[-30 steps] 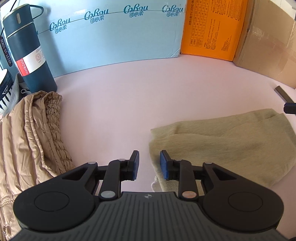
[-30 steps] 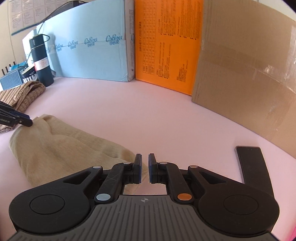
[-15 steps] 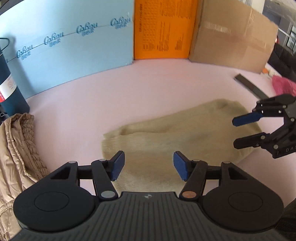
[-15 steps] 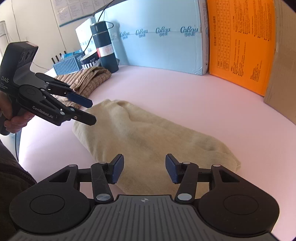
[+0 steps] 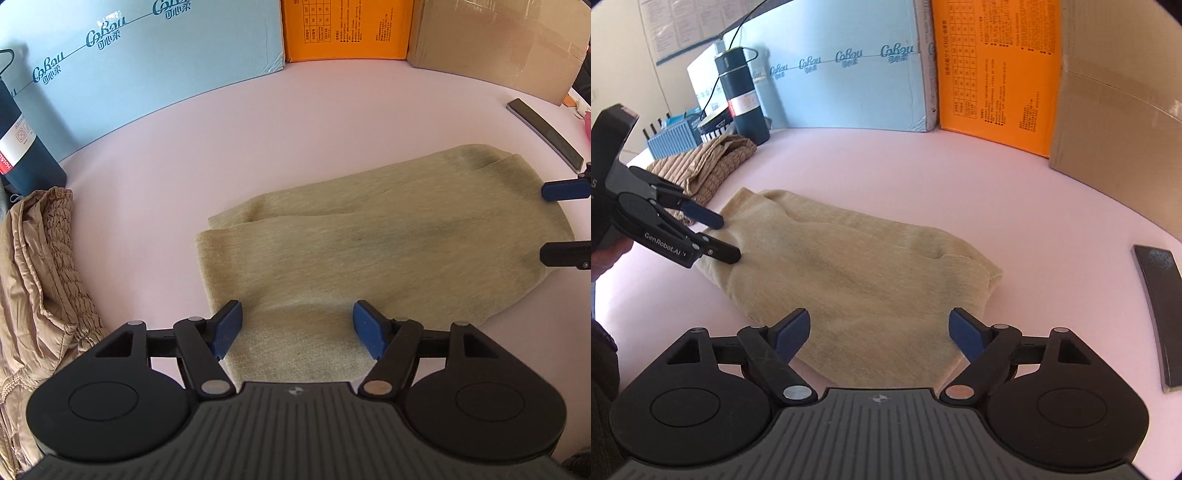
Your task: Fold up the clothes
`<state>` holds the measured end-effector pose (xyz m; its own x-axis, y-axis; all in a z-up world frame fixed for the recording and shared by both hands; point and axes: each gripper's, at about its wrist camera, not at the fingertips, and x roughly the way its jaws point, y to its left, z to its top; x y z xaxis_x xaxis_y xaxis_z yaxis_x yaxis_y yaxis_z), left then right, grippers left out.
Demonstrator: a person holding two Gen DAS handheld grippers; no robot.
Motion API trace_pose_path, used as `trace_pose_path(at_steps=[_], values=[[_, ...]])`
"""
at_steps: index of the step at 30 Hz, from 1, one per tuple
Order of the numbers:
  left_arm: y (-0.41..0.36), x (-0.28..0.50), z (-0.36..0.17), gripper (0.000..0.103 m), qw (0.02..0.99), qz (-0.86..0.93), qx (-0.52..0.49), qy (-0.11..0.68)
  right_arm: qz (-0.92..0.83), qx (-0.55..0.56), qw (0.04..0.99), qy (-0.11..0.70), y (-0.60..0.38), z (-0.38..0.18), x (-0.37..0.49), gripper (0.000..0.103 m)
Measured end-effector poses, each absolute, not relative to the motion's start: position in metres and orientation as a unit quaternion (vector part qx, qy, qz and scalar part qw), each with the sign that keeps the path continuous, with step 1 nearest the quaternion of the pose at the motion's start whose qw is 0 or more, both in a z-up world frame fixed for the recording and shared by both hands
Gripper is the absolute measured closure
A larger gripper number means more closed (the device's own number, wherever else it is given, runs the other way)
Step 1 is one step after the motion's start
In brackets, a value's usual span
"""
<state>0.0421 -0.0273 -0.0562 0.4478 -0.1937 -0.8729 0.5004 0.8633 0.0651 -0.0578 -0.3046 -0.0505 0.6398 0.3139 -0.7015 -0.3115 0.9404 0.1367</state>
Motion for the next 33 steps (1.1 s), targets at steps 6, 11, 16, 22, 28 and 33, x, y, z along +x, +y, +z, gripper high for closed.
trace_pose_path(at_steps=[6,11,16,22,28,33], values=[[-0.002,0.040,-0.043,0.019,0.855,-0.176,0.102,0.477,0.133,0.128,0.901,0.392,-0.335,-0.059,-0.065,0.012],[0.020,0.047,-0.056,0.017,0.866,-0.161,0.064,0.469,0.127,0.176,0.904,0.369,-0.349,-0.075,-0.061,0.009],[0.018,0.065,-0.070,0.017,0.860,-0.152,0.053,0.485,0.125,0.195,0.909,0.345,-0.355,-0.088,-0.050,0.000],[0.005,0.079,-0.075,0.007,0.858,-0.141,0.057,0.491,0.144,0.176,0.918,0.325,-0.348,-0.094,-0.021,0.000],[-0.001,0.084,-0.079,0.000,0.859,-0.133,0.056,0.492,0.174,0.205,0.914,0.303,-0.357,-0.101,-0.008,0.000],[-0.005,0.082,-0.081,0.000,0.864,-0.136,0.057,0.482,0.201,0.254,0.899,0.297,-0.367,-0.105,-0.013,0.000]])
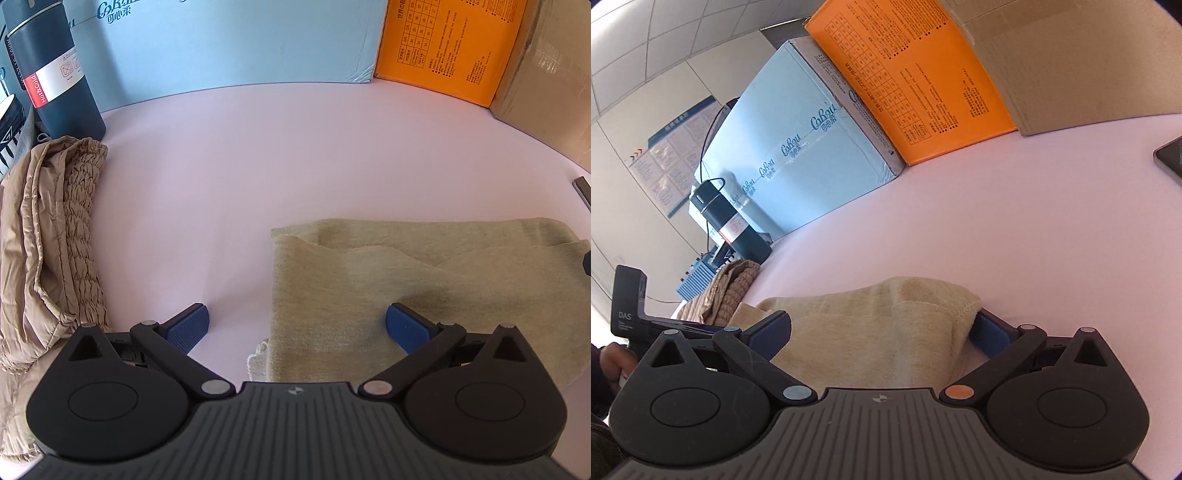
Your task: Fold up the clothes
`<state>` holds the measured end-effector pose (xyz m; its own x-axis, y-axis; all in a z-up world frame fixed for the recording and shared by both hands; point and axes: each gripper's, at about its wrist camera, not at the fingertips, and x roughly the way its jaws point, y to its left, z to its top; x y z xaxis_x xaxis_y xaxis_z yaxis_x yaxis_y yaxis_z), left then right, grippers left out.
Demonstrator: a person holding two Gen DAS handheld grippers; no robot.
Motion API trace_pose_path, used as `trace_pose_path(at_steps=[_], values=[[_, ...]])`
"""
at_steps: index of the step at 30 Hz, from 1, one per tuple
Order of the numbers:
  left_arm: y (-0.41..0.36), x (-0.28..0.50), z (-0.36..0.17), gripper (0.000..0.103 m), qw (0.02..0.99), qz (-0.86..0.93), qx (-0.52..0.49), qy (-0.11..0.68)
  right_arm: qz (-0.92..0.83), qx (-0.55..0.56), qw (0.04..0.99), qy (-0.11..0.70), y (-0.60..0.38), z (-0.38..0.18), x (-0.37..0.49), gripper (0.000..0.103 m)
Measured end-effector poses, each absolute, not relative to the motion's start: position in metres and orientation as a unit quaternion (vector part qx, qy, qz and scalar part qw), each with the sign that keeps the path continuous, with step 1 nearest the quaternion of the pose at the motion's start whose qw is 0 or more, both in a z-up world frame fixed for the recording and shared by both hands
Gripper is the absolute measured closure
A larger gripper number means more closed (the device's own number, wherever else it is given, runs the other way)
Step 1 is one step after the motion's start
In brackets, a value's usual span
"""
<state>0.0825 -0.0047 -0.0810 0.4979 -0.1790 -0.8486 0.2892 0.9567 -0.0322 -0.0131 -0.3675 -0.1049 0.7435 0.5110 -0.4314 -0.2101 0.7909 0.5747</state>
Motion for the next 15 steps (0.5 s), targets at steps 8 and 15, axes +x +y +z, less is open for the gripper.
trace_pose_path(at_steps=[8,15], values=[[-0.014,0.078,-0.081,0.000,0.868,-0.157,0.054,0.468,0.226,0.280,0.882,0.304,-0.359,-0.104,-0.023,0.000],[-0.021,0.063,-0.071,0.087,0.879,-0.201,0.052,0.429,0.122,0.374,0.859,0.327,-0.371,-0.114,-0.024,0.093]])
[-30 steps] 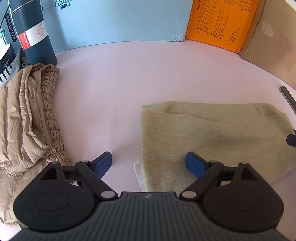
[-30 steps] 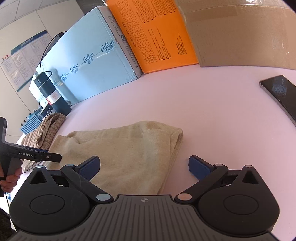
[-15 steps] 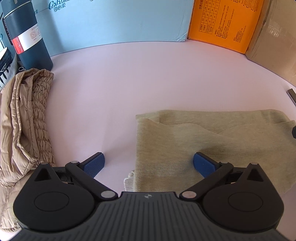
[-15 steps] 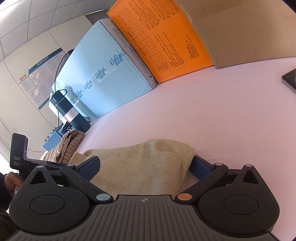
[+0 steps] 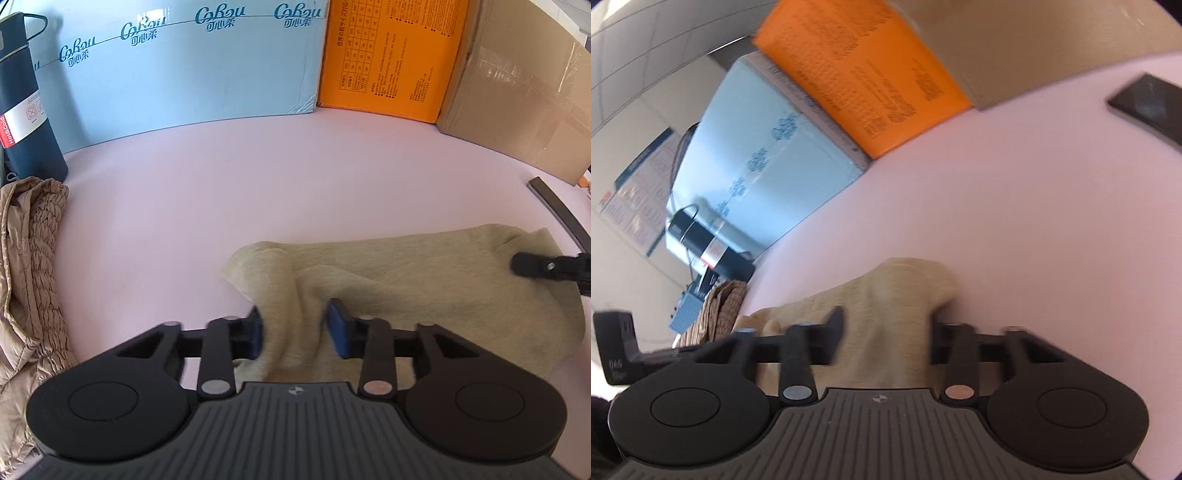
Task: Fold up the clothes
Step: 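Grasp the folded top with both tools and lift it onto the tan garment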
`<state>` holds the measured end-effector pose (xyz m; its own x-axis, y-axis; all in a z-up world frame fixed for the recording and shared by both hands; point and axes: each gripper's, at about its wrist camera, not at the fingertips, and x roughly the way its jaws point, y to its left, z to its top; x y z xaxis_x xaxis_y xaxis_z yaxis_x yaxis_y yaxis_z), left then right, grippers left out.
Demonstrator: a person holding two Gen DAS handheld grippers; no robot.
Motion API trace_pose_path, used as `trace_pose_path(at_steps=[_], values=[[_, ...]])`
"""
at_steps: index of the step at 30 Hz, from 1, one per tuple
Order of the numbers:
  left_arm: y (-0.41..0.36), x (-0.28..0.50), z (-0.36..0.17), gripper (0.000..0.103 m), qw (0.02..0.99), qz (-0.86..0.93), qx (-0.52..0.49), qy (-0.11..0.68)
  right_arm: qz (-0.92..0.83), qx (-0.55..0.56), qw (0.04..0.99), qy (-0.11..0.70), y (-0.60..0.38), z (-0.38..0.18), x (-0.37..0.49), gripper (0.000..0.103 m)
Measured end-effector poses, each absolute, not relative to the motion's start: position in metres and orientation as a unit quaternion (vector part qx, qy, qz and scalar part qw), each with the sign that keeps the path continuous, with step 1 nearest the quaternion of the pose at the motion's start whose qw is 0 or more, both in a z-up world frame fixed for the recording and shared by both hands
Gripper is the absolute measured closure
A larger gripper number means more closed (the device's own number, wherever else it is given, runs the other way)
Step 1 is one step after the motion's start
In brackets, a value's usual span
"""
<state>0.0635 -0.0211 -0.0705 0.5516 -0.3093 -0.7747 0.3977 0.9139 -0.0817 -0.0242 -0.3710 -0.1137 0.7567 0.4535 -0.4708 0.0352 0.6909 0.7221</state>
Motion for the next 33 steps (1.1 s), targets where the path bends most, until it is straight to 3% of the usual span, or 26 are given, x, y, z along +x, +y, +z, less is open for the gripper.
trace_pose_path(at_steps=[8,20,33], values=[[-0.011,0.054,-0.057,0.088,0.886,-0.203,0.032,0.415,0.125,0.487,0.814,0.291,-0.380,-0.114,-0.041,0.093],[0.006,0.033,-0.014,0.088,0.911,-0.218,0.010,0.351,0.177,0.563,0.771,0.239,-0.365,-0.076,-0.043,0.093],[0.120,-0.005,0.029,0.087,0.949,-0.074,-0.055,0.301,0.322,0.525,0.725,0.307,-0.250,-0.030,0.037,0.093]])
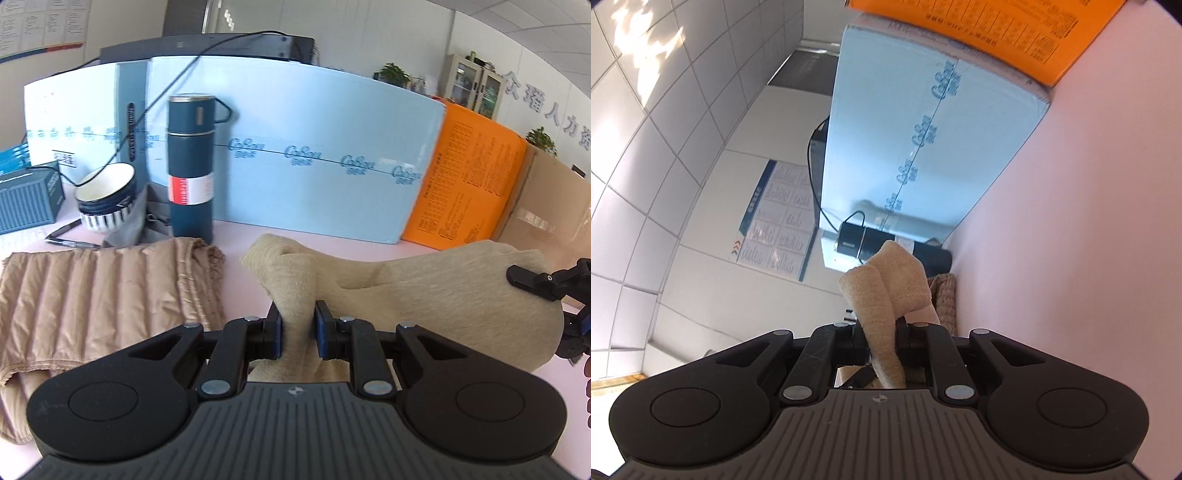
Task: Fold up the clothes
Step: 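Grasp the folded top with both tools and lift it onto the tan garment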
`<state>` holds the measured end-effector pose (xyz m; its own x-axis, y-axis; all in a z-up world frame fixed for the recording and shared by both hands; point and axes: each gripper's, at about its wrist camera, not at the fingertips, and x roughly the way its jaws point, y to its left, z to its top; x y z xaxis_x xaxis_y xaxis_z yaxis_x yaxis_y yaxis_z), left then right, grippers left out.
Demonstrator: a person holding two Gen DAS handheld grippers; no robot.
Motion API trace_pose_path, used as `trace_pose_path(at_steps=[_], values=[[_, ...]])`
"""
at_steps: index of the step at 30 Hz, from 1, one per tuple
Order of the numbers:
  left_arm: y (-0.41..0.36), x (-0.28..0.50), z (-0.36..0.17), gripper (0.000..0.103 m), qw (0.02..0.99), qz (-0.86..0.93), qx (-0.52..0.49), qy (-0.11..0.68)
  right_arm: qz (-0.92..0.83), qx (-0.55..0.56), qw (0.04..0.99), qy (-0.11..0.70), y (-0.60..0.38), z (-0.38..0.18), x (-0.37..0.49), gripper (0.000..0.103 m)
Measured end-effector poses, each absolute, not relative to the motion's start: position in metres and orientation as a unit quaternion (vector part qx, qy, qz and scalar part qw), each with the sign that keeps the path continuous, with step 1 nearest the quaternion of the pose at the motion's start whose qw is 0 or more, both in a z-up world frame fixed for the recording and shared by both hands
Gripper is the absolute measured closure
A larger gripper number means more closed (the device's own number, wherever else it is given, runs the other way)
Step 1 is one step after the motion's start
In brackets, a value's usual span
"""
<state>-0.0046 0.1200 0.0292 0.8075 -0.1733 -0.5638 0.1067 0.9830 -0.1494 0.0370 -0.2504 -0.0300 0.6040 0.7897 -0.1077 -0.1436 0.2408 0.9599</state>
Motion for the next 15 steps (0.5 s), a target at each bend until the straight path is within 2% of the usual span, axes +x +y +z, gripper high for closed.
trace_pose_path(at_steps=[9,15], values=[[0.218,-0.016,0.042,0.087,0.953,0.074,-0.088,0.280,0.432,0.476,0.670,0.373,-0.119,-0.017,0.108,0.093],[0.253,0.008,0.030,0.087,0.941,0.137,-0.101,0.291,0.450,0.460,0.647,0.409,-0.052,-0.040,0.141,0.090]])
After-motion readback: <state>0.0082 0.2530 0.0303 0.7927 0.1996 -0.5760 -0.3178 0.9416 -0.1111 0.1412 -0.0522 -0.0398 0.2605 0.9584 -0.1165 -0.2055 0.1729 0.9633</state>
